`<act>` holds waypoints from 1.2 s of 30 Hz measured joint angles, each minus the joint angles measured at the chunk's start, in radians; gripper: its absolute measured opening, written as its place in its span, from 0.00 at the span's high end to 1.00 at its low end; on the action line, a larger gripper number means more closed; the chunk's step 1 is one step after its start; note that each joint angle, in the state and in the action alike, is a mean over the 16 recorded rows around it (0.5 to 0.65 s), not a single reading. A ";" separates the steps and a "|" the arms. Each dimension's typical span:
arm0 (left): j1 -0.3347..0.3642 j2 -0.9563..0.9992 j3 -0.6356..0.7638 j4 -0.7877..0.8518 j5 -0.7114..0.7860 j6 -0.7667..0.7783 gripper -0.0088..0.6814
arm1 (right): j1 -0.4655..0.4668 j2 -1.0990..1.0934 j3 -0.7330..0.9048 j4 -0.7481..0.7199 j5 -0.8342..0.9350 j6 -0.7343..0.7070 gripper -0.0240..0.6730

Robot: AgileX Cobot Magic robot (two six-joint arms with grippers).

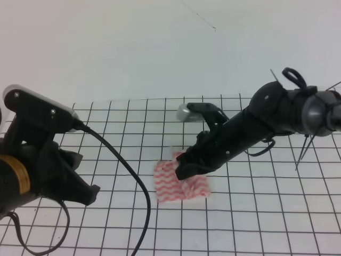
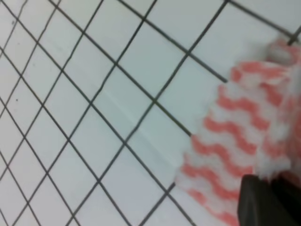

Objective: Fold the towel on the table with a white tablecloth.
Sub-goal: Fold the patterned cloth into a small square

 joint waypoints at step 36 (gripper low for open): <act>0.000 -0.008 0.000 0.009 0.040 -0.005 0.99 | 0.020 0.105 -0.136 0.265 0.143 -0.244 0.63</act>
